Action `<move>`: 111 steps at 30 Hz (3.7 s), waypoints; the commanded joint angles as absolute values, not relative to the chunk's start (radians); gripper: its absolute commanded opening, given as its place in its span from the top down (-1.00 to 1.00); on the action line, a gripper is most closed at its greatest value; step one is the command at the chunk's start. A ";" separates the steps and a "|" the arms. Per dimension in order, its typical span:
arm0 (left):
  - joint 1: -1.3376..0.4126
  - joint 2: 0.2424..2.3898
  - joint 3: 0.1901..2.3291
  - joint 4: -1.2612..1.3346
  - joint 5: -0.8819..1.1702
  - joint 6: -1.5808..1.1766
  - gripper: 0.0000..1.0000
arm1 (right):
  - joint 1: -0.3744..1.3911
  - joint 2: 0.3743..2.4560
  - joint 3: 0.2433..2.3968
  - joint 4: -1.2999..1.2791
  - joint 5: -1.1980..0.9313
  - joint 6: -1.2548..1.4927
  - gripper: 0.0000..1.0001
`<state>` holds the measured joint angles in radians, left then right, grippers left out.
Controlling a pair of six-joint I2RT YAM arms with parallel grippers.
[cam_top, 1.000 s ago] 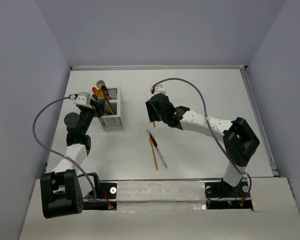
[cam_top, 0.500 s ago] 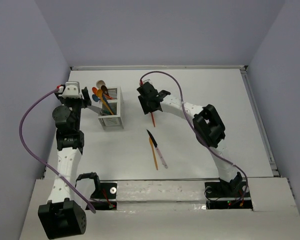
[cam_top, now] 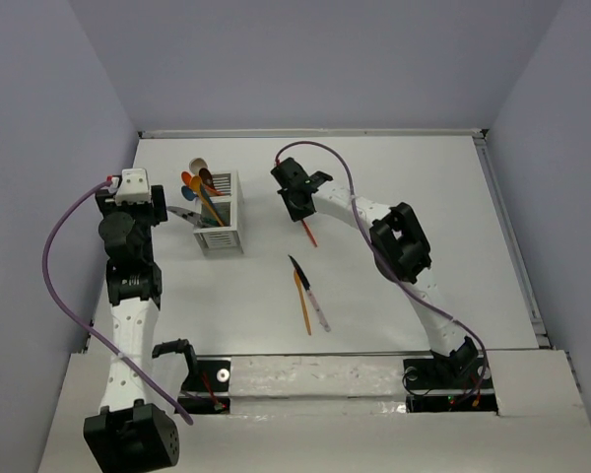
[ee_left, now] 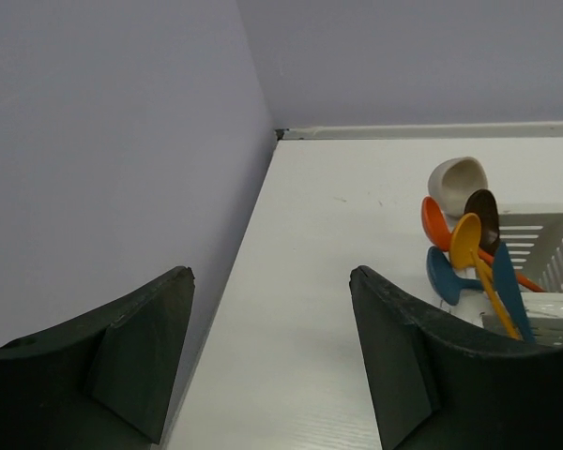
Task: Sort the eating utensils into containers
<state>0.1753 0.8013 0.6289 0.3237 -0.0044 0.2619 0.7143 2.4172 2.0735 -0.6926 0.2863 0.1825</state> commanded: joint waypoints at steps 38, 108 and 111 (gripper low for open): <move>0.236 0.773 0.512 0.316 -0.124 0.353 -0.66 | 0.943 2.145 1.746 0.706 -0.153 -0.074 1.00; 0.380 2.080 1.394 -0.144 0.080 0.130 -0.63 | 0.980 1.431 1.023 0.347 0.104 -0.035 0.92; 0.380 2.092 1.416 -0.163 0.081 0.138 -0.41 | 0.980 1.430 1.022 0.344 0.100 -0.034 0.92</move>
